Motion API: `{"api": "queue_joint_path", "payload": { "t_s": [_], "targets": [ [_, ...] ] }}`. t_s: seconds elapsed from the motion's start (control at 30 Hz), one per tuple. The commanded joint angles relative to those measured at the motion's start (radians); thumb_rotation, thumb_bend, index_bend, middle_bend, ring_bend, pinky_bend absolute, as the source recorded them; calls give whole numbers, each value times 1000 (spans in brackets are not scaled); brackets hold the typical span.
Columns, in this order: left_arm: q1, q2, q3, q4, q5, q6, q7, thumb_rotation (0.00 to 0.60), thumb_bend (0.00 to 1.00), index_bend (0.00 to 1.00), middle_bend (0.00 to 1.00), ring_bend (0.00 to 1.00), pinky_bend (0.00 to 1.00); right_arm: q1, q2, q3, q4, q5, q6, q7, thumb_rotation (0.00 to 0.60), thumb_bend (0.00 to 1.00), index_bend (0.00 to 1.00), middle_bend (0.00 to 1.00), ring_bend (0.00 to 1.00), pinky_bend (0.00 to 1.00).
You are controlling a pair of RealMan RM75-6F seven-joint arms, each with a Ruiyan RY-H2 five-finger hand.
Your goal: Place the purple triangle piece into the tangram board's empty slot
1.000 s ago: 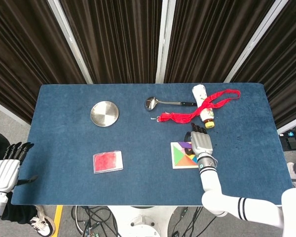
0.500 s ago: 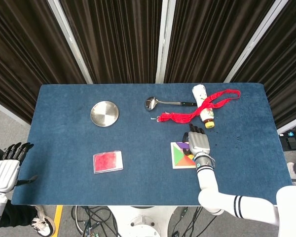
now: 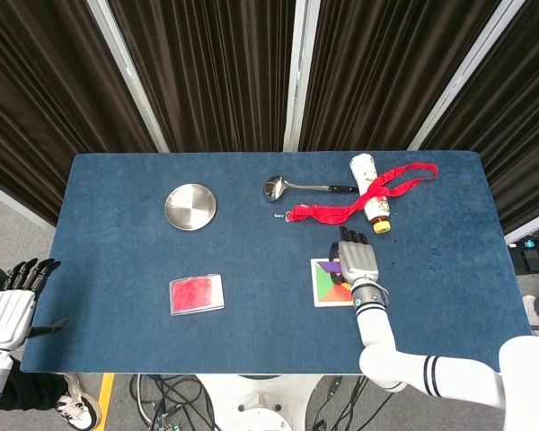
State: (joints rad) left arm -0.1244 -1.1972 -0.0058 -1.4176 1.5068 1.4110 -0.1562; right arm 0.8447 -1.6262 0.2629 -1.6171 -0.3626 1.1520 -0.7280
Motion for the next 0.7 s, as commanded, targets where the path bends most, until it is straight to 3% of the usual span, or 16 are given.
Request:
{"api": "queue_joint_path", "payload": {
  "t_s": [0.03,0.7],
  "targets": [
    [0,-1,1,2,-1,-2,-1,600,55,116,76,0,45,1,-1,-3,3,-3,-2,-1,600,213,649,0,0,0],
    [-2,-7,1,14,-6,-14,-6,600,55,116,76,0,45,12,-17,-13,42,-8,-29,-1,600,214,619,0,0,0]
  ]
}}
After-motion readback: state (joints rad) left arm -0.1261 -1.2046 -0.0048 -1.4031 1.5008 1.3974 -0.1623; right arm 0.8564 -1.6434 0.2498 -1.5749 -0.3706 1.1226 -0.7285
